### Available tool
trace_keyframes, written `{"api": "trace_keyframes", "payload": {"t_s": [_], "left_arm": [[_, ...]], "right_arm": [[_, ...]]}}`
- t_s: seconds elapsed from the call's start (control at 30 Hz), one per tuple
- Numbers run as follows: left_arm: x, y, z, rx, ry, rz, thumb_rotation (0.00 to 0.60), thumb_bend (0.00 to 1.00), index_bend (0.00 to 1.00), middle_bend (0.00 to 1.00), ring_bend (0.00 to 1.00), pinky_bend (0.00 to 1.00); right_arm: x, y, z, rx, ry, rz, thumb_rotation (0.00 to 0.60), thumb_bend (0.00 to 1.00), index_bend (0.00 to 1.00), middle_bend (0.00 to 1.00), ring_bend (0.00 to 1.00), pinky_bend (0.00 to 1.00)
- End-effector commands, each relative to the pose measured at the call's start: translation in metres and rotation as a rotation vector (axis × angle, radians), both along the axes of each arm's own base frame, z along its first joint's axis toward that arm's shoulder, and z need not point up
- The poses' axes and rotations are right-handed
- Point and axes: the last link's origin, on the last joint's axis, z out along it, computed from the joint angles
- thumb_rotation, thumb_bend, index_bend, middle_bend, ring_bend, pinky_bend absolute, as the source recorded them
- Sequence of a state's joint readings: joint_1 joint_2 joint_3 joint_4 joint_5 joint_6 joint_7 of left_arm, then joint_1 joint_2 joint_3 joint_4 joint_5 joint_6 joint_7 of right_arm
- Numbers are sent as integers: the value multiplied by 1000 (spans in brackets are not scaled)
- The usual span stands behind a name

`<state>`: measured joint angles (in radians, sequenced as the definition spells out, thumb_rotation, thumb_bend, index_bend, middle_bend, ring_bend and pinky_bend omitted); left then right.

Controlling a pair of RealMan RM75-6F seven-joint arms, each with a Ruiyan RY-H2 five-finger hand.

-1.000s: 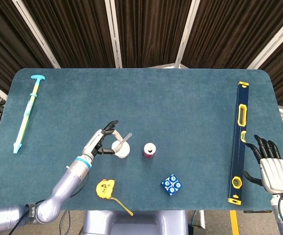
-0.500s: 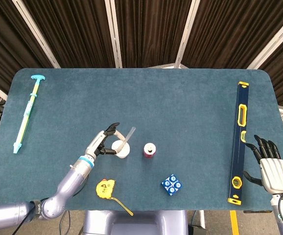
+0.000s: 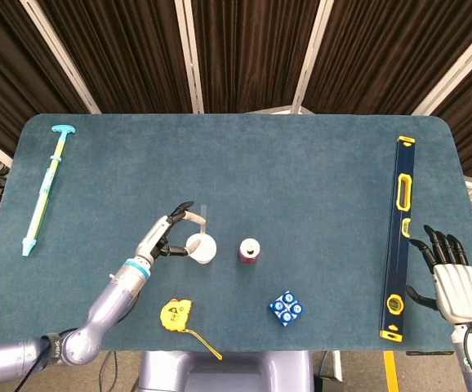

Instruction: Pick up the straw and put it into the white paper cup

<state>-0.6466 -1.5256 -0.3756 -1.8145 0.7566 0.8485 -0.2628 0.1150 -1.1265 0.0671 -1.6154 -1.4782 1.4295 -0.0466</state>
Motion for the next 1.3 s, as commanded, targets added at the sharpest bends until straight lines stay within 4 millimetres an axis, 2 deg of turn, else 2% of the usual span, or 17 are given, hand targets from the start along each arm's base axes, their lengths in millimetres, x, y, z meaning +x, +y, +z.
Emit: {"api": "trace_keyframes", "payload": {"t_s": [0.03,0.17,0.33,0.47,0.63,0.77,0.9,1.0,1.13,1.3], "left_arm": [[-3,-2,5,14,16,-18,600,404,343,0,0,0],[-12,-3,16,61,115,-82,600,403,304,0,0,0],[-41,-9,41,205,451,-256,600,403,237,0,0,0],[-66,-19,60,300,697,-351,600,402,227,0,0,0],[-102,-39,83,348,906,-367,600,404,215,0,0,0],[-120,-55,103,370,967,-337,600,402,186,0,0,0],[-137,-75,122,415,1007,-322,600,390,97,0,0,0],[-151,-91,133,441,1057,-331,600,284,8,0,0,0],[-161,-108,143,488,1077,-349,600,150,0,0,0,0],[-162,-112,144,520,1084,-373,600,126,0,0,0,0]], "right_arm": [[0,0,0,0,0,0,600,180,163,0,0,0],[0,0,0,0,-1,0,600,180,163,0,0,0],[0,0,0,-1,1,-1,600,180,163,0,0,0],[0,0,0,-1,3,-2,600,180,163,0,0,0],[1,0,-1,-5,8,-3,600,181,163,0,0,0],[1,0,-1,-8,10,-5,600,179,163,0,0,0],[1,0,-1,-8,9,-5,600,179,163,0,0,0],[1,1,-1,-8,6,-5,600,179,163,0,0,0],[1,2,0,-8,5,-2,600,180,163,0,0,0],[1,2,-1,-13,11,-1,600,180,163,0,0,0]]}}
